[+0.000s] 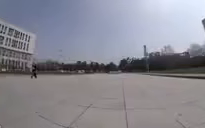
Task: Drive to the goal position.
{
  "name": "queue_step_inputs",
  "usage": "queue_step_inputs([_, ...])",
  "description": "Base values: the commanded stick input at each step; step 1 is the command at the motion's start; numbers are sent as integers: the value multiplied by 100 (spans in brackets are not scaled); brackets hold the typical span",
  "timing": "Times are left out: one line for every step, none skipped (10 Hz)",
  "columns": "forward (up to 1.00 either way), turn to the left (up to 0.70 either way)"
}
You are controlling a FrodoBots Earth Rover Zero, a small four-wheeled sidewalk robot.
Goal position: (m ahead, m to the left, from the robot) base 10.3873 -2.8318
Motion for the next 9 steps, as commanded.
queue_step_inputs([100, 0])
queue_step_inputs([100, 0])
queue_step_inputs([100, 0])
queue_step_inputs([100, 0])
queue_step_inputs([100, 0])
queue_step_inputs([100, 0])
queue_step_inputs([100, 0])
queue_step_inputs([100, 0])
queue_step_inputs([100, 0])
